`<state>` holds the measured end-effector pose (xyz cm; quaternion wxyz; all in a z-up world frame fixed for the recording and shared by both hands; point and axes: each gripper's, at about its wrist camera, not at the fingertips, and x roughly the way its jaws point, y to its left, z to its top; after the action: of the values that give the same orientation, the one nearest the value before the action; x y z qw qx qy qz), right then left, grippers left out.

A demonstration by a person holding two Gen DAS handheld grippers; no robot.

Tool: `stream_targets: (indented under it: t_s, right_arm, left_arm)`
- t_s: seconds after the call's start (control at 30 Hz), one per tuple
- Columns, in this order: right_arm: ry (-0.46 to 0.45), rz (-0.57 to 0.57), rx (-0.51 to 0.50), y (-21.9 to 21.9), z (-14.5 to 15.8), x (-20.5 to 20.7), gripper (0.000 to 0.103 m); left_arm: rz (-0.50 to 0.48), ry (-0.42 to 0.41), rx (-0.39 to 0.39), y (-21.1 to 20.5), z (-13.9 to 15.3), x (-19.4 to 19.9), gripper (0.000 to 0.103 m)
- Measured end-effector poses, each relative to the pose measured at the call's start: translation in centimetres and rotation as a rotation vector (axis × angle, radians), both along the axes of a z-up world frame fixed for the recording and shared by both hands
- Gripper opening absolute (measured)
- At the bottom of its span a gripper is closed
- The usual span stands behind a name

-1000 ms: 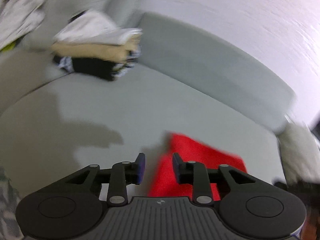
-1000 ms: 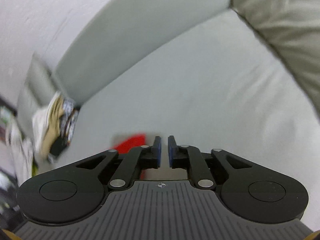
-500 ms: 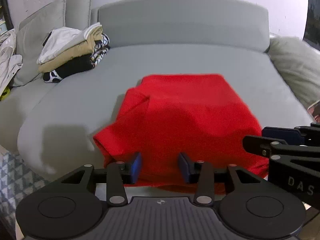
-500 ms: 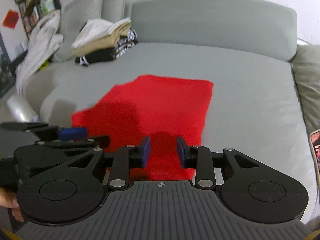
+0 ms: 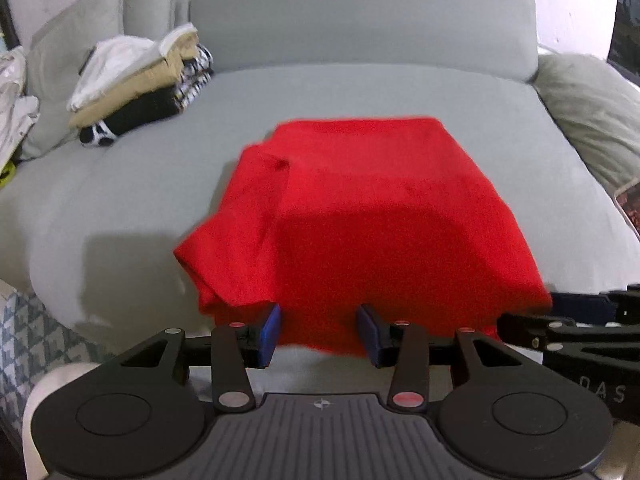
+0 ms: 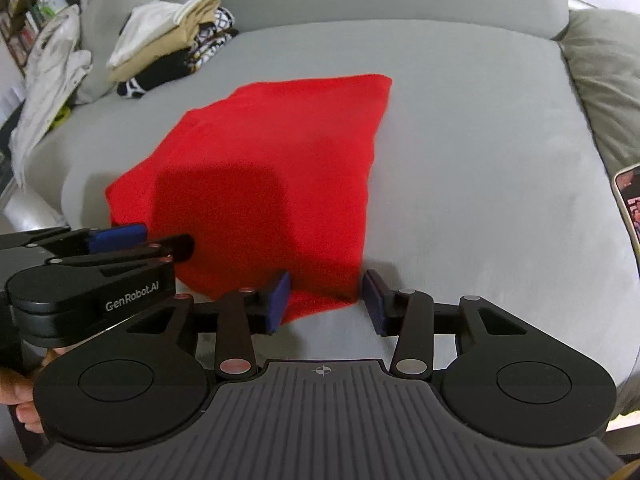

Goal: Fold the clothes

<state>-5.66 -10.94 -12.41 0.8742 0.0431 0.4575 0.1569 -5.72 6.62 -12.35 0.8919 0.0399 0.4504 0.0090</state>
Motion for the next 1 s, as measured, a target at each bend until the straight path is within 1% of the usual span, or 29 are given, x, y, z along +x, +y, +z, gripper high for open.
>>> stream_targets:
  t_s: [0.07,0.1,0.17,0.23,0.27,0.3,0.33,0.4,0.43,0.47,0.5,0.57,0.6,0.67,0.77,0.87,0.97,1.0]
  right_arm:
    - [0.042,-0.016,0.006,-0.2,0.2,-0.2,0.048]
    - [0.065,-0.026,0.010,-0.3,0.2,-0.3,0.052]
    - [0.111,-0.045,0.018,-0.6,0.4,-0.5,0.053]
    - [0.129,-0.068,0.058,-1.2,0.7,-0.7,0.055]
    - [0.129,-0.082,0.083,-1.7,0.9,-0.8,0.058]
    - [0.128,-0.096,0.111,-2.3,1.2,-1.0,0.066]
    - [0.123,-0.110,0.139,-2.9,1.4,-1.1,0.069]
    - [0.112,-0.140,0.195,-3.8,1.5,-1.1,0.078]
    - [0.111,-0.157,0.227,-4.2,1.5,-1.0,0.080]
    - [0.112,-0.173,0.261,-4.7,1.4,-0.9,0.080]
    - [0.113,-0.190,0.295,-5.1,1.3,-0.8,0.080]
    - [0.123,-0.218,0.368,-6.1,0.9,-0.3,0.080]
    - [0.129,-0.232,0.405,-6.7,0.7,-0.1,0.080]
    - [0.140,-0.259,0.485,-7.7,0.2,0.4,0.080]
    - [0.157,-0.271,0.608,-8.7,-0.9,1.7,0.076]
    - [0.179,-0.281,0.682,-9.3,-1.9,3.0,0.073]
    - [0.197,-0.287,0.711,-9.4,-2.6,4.1,0.073]
    - [0.200,-0.288,0.713,-9.4,-2.8,4.4,0.073]
  left_arm:
    - [-0.014,0.065,-0.026,0.2,-0.3,-0.3,0.041]
    - [-0.018,0.099,-0.055,0.4,-0.4,-0.6,0.041]
    - [-0.020,0.110,-0.103,0.8,0.0,-1.3,0.042]
    - [-0.031,0.069,-0.139,1.2,1.0,-2.0,0.047]
    - [-0.033,0.049,-0.159,1.5,1.5,-2.3,0.053]
    - [-0.025,0.027,-0.181,2.0,2.1,-2.4,0.060]
    - [-0.012,0.001,-0.206,2.7,2.8,-2.5,0.063]
    - [0.019,-0.067,-0.270,4.3,4.3,-2.6,0.072]
    - [0.036,-0.104,-0.303,5.3,5.1,-2.6,0.075]
    - [0.059,-0.148,-0.339,6.6,5.9,-2.6,0.084]
    - [0.084,-0.184,-0.365,7.6,6.5,-2.5,0.089]
    - [0.150,-0.232,-0.410,9.8,7.2,-1.9,0.092]
    - [0.180,-0.229,-0.431,10.8,7.1,-1.4,0.093]
    - [0.212,-0.194,-0.483,12.5,6.3,0.2,0.093]
    - [0.224,-0.112,-0.582,14.3,4.5,2.6,0.092]
    - [0.189,-0.046,-0.659,15.0,2.8,4.4,0.091]
    - [0.143,0.011,-0.723,15.4,1.3,6.0,0.091]
    - [0.135,0.025,-0.731,15.3,0.9,6.4,0.091]
